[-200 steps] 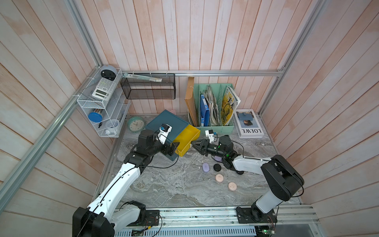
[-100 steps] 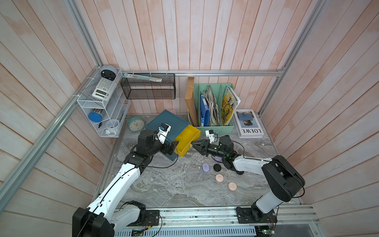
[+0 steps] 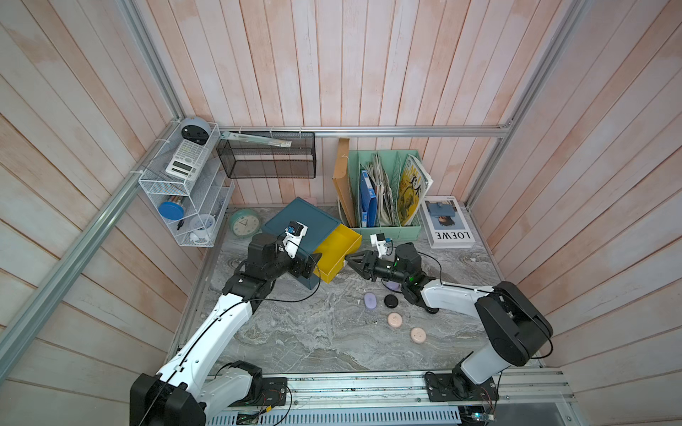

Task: Put the bluetooth earphones in the drawer according to color
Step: Open the drawer in the storage box, then pick up the Bluetooth earphone from the center of the board.

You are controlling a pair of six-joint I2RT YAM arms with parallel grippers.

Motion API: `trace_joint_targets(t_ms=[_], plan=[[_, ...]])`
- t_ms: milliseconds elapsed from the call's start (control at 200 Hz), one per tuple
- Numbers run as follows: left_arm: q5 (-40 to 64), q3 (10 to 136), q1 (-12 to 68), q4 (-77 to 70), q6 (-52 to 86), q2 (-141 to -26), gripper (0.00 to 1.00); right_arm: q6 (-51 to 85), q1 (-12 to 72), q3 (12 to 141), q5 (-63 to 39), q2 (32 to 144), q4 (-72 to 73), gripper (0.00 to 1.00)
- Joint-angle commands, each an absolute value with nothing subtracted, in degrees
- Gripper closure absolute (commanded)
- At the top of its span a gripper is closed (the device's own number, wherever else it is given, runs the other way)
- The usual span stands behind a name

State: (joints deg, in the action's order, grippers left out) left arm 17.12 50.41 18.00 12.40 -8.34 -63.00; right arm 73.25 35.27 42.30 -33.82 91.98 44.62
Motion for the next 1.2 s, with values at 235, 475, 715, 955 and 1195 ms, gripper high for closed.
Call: trace_joint_targets(t_ms=[235, 475, 715, 955, 1195], plan=[[16.89, 49.73, 17.67, 10.87, -8.00, -61.86, 0.00, 70.30, 34.47, 41.20, -33.59, 92.14, 43.58, 0.15], [17.69, 50.25, 17.67, 7.75, -6.23, -60.92, 0.00, 65.76, 32.12, 40.19, -33.70, 86.41, 36.24, 0.03], [18.60, 55.64, 18.87, 10.49, -3.51, -59.99, 0.00, 43.69, 29.65, 46.48, -24.06, 73.94, -1.11, 0.03], [14.66, 66.19, 21.89, 20.94, -3.11, -63.35, 0.00, 34.83, 22.76, 49.40, -18.64, 66.38, -18.56, 0.02], [11.78, 69.64, 27.18, 20.71, -5.45, -65.51, 0.00, 27.95, 19.86, 50.86, -7.02, 60.95, -33.76, 0.02]])
